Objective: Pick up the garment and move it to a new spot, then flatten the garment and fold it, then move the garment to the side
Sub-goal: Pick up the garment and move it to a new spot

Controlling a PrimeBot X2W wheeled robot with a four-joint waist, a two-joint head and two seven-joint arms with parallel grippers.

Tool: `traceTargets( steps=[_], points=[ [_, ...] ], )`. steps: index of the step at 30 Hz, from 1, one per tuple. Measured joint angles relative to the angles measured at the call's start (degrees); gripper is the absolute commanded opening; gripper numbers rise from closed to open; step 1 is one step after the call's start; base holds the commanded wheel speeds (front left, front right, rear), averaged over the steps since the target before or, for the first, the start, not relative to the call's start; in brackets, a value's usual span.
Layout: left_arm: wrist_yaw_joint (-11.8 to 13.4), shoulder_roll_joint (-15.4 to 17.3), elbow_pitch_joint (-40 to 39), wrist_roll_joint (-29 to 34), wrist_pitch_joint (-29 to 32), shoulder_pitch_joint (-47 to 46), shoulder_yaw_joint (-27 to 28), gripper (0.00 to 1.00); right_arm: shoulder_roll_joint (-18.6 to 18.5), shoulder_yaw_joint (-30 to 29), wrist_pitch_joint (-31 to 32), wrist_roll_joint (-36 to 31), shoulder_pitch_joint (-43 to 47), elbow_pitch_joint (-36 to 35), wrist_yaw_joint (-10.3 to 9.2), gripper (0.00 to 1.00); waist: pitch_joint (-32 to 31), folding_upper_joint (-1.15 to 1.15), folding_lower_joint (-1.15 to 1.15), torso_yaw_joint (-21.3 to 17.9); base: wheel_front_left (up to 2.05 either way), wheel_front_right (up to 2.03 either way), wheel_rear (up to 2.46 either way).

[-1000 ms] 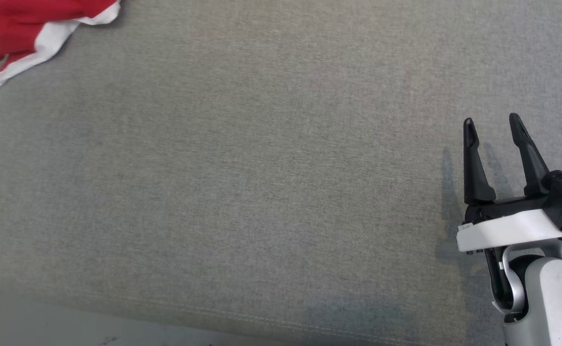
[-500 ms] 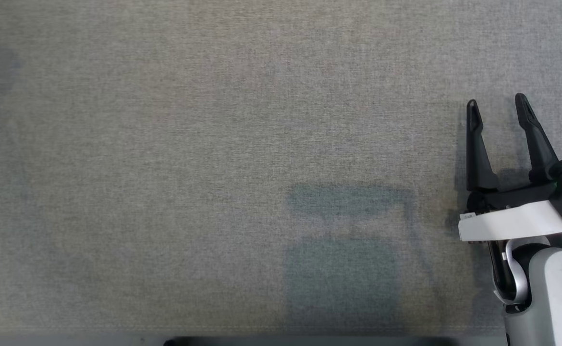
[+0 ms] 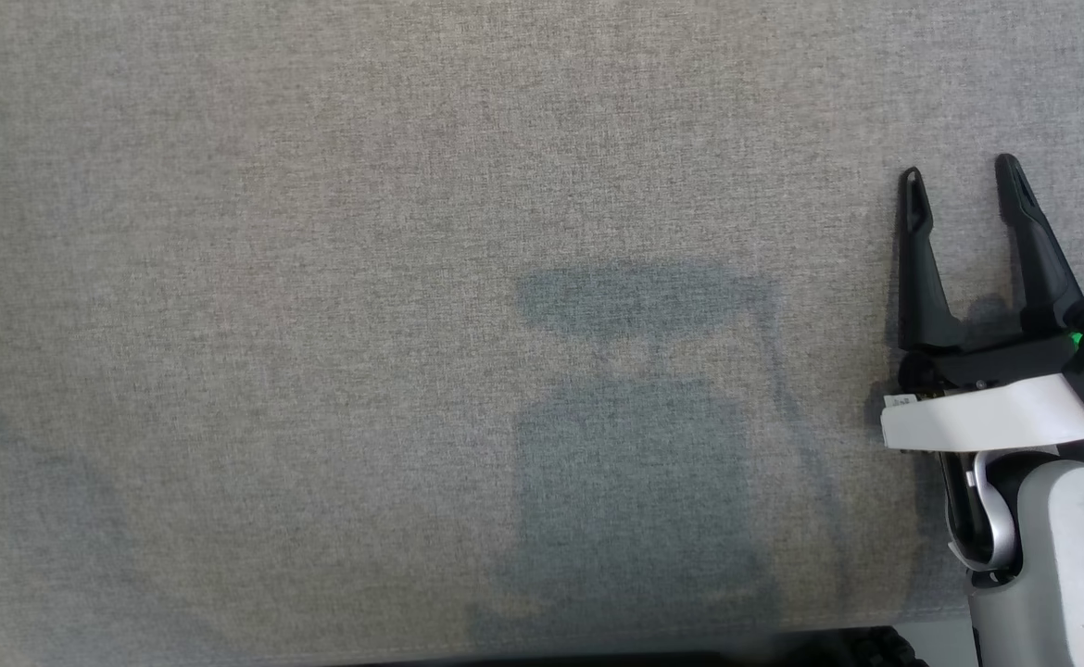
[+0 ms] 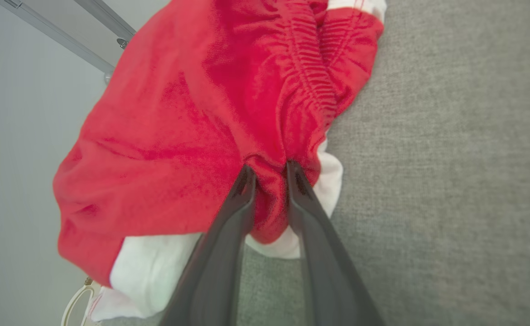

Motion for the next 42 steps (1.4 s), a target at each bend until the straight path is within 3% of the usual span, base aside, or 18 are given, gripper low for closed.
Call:
traceTargets(
  steps=[12, 18, 26, 31, 42],
  points=[
    [-1.9, 1.1, 1.1, 0.4, -0.3, -2.9, -2.4, 0.0, 0.0, 0.3, -1.6, 1.4, -0.1, 4.1, 0.0, 1.0, -4.1, 0.0, 0.0, 0.3, 0.0, 0.0, 0.0],
    [-3.1, 1.3, 0.6, 1.2, -1.3, -3.9, -5.0, 0.0, 0.0, 0.6, -2.9, 2.5, 0.0, 7.3, -0.01, 1.0, -8.8, 0.0, 0.0, 0.2, 0.0, 0.0, 0.0],
    [-3.9, -0.9, -1.8, 1.0, -3.2, -4.5, -9.4, 0.0, 0.0, 0.4, -3.8, 3.9, 2.6, 10.9, -0.01, 1.0, -17.0, 0.0, -0.01, -0.2, 0.0, 0.0, 0.0],
    [-4.0, -3.5, -6.1, -2.7, -3.7, -3.0, -15.3, 0.0, 0.0, 0.0, -4.1, 4.8, 4.9, 12.5, -0.01, 1.0, -22.5, 0.0, -0.01, -0.5, 0.0, 0.0, 0.0],
    [-4.1, -4.9, -21.2, -15.6, -1.6, 5.2, -29.4, 0.0, 0.0, -0.8, -4.3, 6.0, 8.7, 13.5, -0.01, 1.0, -33.0, 0.0, -0.01, -1.2, 0.0, 0.0, 0.0]
  ],
)
